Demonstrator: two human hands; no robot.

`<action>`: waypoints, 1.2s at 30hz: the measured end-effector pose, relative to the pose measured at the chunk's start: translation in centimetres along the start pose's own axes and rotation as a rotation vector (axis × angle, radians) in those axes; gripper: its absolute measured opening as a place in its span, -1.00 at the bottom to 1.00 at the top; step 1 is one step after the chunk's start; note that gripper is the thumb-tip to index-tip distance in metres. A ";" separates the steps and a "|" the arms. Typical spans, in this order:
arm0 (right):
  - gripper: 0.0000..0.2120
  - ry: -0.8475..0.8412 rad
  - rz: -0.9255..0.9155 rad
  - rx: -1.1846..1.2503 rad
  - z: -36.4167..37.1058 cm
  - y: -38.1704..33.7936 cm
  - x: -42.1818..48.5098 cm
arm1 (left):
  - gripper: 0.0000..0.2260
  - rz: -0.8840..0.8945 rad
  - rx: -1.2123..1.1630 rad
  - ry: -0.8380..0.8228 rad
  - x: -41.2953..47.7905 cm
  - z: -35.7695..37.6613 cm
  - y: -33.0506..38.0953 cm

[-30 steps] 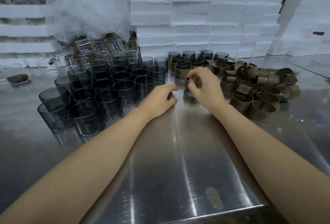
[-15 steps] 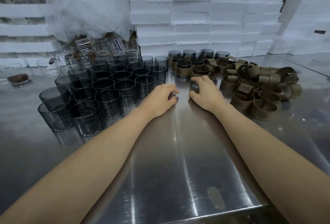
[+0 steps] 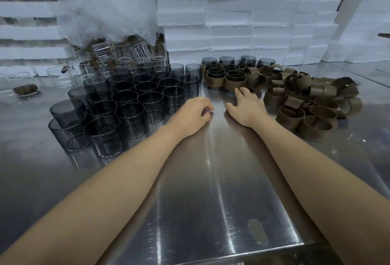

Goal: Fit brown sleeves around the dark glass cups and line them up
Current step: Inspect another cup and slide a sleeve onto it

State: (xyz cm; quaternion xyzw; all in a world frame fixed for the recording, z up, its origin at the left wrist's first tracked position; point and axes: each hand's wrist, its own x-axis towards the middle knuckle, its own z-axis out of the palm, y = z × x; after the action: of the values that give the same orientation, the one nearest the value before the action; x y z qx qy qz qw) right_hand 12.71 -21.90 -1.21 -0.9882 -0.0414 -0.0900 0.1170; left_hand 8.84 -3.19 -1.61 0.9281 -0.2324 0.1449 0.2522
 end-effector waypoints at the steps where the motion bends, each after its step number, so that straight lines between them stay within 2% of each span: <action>1: -0.37 -0.002 -0.019 0.004 -0.1 -0.1 -0.2 | -0.81 -0.001 0.005 -0.001 0.0 -0.1 0.0; 3: -0.48 0.039 -0.116 0.072 -0.3 -0.3 -0.7 | -0.80 0.002 0.014 -0.001 -0.1 -0.2 0.2; 7: -0.81 0.064 -0.440 0.188 -0.5 -1.3 -2.0 | -0.76 0.007 0.109 0.073 -0.2 -0.7 1.1; 11: -0.86 0.074 -0.457 0.160 -0.3 -2.3 -2.2 | -0.72 0.015 0.416 0.249 -0.2 -0.6 2.0; 15: -0.85 0.044 -0.438 0.188 -0.4 -2.0 -2.2 | -0.66 -0.095 0.536 0.232 -0.5 0.0 2.3; 19: -0.78 0.032 -0.409 0.244 -0.4 -1.9 -2.3 | -0.66 -0.072 0.421 0.204 -0.6 -0.3 2.7; 24: -0.59 0.042 -0.318 0.426 -0.4 -2.2 -2.3 | -0.55 0.188 0.143 0.242 -0.8 -0.5 3.6; 28: -0.36 -0.081 -0.370 0.648 -1.2 -2.2 -2.9 | -0.55 0.287 0.010 0.268 -0.8 -0.1 3.8; 30: -0.37 -0.125 -0.389 0.653 -1.4 -2.3 -3.2 | -0.56 0.318 -0.036 0.280 -0.8 -0.1 3.5; 33: -0.47 -0.061 -0.369 0.656 -1.1 -2.3 -3.2 | -0.57 0.308 -0.086 0.315 -0.7 0.2 3.2; 36: -0.40 0.103 -0.366 0.718 -0.9 -2.2 -3.1 | -0.48 0.157 -0.219 0.371 -0.3 0.3 3.2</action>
State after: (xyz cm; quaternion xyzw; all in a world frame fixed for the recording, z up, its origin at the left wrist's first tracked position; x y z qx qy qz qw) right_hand 9.24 -20.16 -0.41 -0.8550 -0.2398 -0.1384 0.4385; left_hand 7.01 -5.66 -0.77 0.8316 -0.2679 0.3062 0.3780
